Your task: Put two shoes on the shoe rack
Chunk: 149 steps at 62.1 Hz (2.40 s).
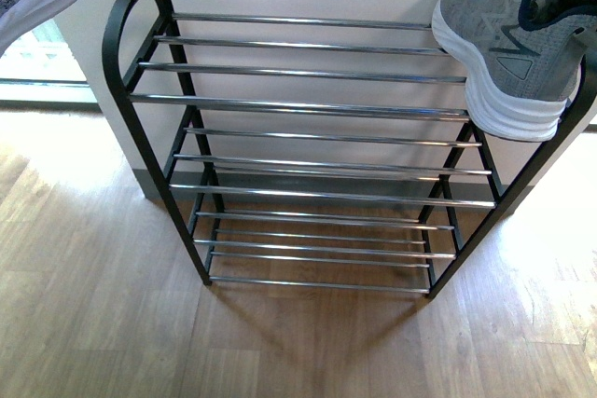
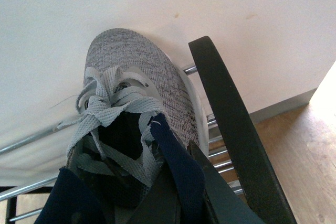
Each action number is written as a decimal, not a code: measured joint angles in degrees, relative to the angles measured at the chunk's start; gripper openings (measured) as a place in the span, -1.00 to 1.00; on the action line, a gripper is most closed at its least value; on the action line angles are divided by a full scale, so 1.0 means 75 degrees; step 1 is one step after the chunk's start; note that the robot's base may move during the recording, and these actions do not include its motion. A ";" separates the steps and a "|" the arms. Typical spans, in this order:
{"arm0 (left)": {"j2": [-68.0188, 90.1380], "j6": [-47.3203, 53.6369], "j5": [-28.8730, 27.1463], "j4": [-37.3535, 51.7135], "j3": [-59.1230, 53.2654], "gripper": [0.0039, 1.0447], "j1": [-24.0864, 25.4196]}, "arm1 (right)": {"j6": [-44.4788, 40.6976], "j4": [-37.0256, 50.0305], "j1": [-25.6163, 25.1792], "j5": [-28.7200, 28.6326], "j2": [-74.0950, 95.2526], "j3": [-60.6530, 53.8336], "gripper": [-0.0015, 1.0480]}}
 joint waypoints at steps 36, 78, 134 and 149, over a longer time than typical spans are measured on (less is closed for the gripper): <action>0.0000 0.0000 0.0000 0.0000 0.0000 -0.97 0.0000 | -0.0449 -0.2253 -0.0239 -0.1988 -0.1888 -0.0752 0.27; 0.0000 0.0000 0.0006 0.0000 0.0000 -0.97 0.0000 | -0.3643 0.4392 -0.0329 -0.0979 -0.4861 -0.5709 -0.82; 0.0000 0.0000 0.0000 0.0000 0.0000 -0.97 0.0000 | -0.3689 0.2241 -0.0329 -0.0979 -0.9503 -0.8140 -0.97; 0.0000 0.0000 0.0000 0.0000 0.0000 -0.97 0.0000 | -0.3689 0.1046 -0.0329 -0.0979 -1.0832 -0.8145 -0.97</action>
